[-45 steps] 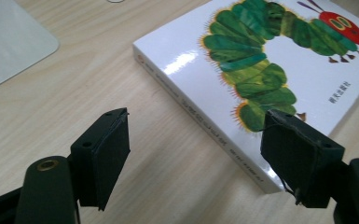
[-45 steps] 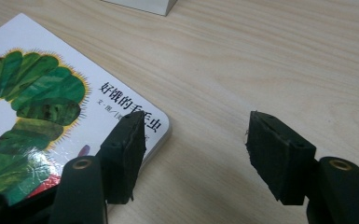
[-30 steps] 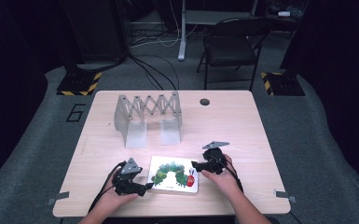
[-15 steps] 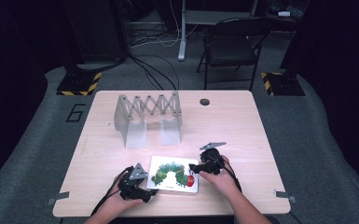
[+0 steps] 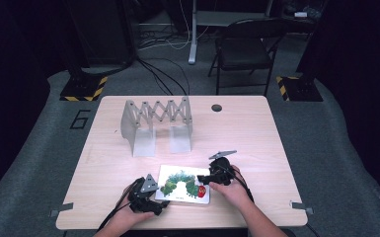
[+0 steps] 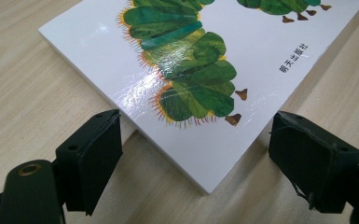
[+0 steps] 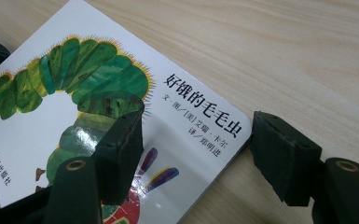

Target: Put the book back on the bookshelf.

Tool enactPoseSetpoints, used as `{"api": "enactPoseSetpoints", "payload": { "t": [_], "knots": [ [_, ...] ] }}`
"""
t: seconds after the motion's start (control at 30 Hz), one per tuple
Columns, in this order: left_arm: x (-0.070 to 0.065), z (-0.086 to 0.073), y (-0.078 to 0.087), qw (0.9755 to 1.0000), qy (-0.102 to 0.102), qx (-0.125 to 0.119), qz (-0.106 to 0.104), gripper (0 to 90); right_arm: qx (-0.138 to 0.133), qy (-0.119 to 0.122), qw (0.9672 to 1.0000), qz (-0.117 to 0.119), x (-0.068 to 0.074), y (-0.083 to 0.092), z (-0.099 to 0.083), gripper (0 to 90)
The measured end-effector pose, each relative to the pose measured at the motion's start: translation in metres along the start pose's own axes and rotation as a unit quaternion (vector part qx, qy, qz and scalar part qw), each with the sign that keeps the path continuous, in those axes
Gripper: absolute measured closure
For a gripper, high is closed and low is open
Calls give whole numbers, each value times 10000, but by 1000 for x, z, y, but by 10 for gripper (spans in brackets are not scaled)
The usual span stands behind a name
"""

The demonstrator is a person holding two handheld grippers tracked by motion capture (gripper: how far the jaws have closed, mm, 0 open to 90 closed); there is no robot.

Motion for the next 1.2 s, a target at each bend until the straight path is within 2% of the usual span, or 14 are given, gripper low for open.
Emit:
{"api": "enactPoseSetpoints", "payload": {
  "t": [0.07,0.1,0.17,0.2,0.4,0.43,0.53,0.57,0.7,0.87,0.97,1.2],
  "knots": [
    [0,0,0,10000,20,13,6,172,46,-123,9999,37,1,1,-1,343],
    [0,1,0,10000,-14,46,-38,172,53,-139,9999,34,1,1,-1,343],
    [-1,2,-2,10000,26,-19,20,172,-66,-40,10000,-11,-2,-1,1,341],
    [-2,3,-2,10000,42,-36,17,172,0,-68,10000,-20,-3,0,1,340],
    [-4,9,-7,9998,79,-143,60,171,-77,-228,9997,-96,-10,1,4,337],
    [-4,9,-7,9999,33,-104,67,171,-59,-232,9997,-94,-11,1,4,337],
    [-6,11,-10,9997,118,-191,61,171,-65,-300,9995,-89,-14,2,4,338],
    [-6,11,-10,9997,96,-176,126,172,-67,-352,9993,-67,-15,2,4,338],
    [-8,13,-11,9996,109,-230,116,169,-99,-388,9992,-24,-19,3,5,346],
    [-9,14,-12,9995,156,-253,88,169,-78,-380,9992,-65,-20,2,6,338],
    [-10,14,-13,9993,197,-279,160,169,-107,-388,9992,-67,-21,2,7,334],
    [-11,15,-14,9992,204,-302,159,169,-124,-576,9983,20,-22,2,8,335]
  ]
}}
Point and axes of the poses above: each handheld gripper's, and its own axes: y roughly backward along the jaws, z roughly out of its top, x roughly to its left, the point moved 5 cm from there along -y, roughly forward along the jaws, and after that the axes turned 10 degrees about x, right-handed, at the moved point
